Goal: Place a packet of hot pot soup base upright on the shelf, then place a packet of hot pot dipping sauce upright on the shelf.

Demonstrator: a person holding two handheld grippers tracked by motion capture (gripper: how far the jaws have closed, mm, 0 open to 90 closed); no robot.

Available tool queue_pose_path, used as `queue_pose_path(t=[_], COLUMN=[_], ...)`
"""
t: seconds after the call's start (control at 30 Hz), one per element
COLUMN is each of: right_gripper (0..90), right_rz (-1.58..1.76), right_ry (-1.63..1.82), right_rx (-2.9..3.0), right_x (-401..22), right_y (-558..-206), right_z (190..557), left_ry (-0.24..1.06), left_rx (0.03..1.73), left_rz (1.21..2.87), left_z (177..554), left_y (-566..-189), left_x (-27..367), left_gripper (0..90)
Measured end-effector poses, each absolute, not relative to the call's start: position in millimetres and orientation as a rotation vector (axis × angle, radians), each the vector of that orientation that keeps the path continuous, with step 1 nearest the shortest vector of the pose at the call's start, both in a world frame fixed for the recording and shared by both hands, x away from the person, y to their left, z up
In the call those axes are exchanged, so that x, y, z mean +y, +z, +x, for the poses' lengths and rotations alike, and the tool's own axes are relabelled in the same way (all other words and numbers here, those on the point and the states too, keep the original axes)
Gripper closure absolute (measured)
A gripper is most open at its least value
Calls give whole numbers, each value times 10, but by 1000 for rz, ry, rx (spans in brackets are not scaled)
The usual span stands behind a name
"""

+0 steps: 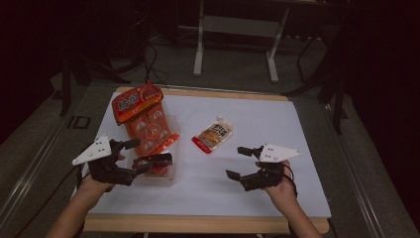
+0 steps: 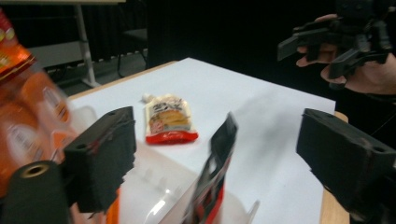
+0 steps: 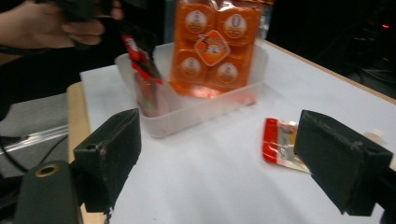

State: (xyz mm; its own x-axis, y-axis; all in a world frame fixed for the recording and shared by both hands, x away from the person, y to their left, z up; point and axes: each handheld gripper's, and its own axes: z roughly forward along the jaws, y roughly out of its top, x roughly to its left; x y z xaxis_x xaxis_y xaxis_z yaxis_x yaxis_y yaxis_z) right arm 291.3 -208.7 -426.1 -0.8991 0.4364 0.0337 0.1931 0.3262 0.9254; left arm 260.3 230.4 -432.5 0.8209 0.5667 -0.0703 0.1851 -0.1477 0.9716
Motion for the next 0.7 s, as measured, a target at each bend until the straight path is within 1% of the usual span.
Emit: queue_pose_path(t=[0.03, 0.07, 0.13, 0.43, 0.47, 0.5, 0.7], right_gripper=[140, 122, 109, 108, 110, 138, 142], right_rz=[573, 623, 633, 635, 633, 640, 664], right_ry=[1605, 1616, 1608, 1589, 1578, 1554, 1511], right_rx=[2369, 2337, 2317, 2299, 2302, 2314, 2307], right_x=[-2087, -2114, -2117, -2114, -2107, -2096, -2062], right_y=[-4261, -4244, -4227, -4164, -4164, -4165, -4192], right_z=[2913, 2936, 2946, 3003, 3011, 3019, 3104], left_ry=[406, 418, 439, 403, 409, 403, 358], left_rx=[554, 545, 543, 483, 472, 464, 430], left_rz=[1740, 1749, 1764, 1762, 1768, 1770, 1786], left_z=[2522, 2502, 2472, 2349, 2330, 2312, 2208], left_y=[-4261, -4247, -4224, -4191, -4196, -4203, -4293], left_x=[2164, 2125, 2054, 1790, 1761, 1731, 1555], left_gripper=[89, 15, 15, 18, 18, 18, 18])
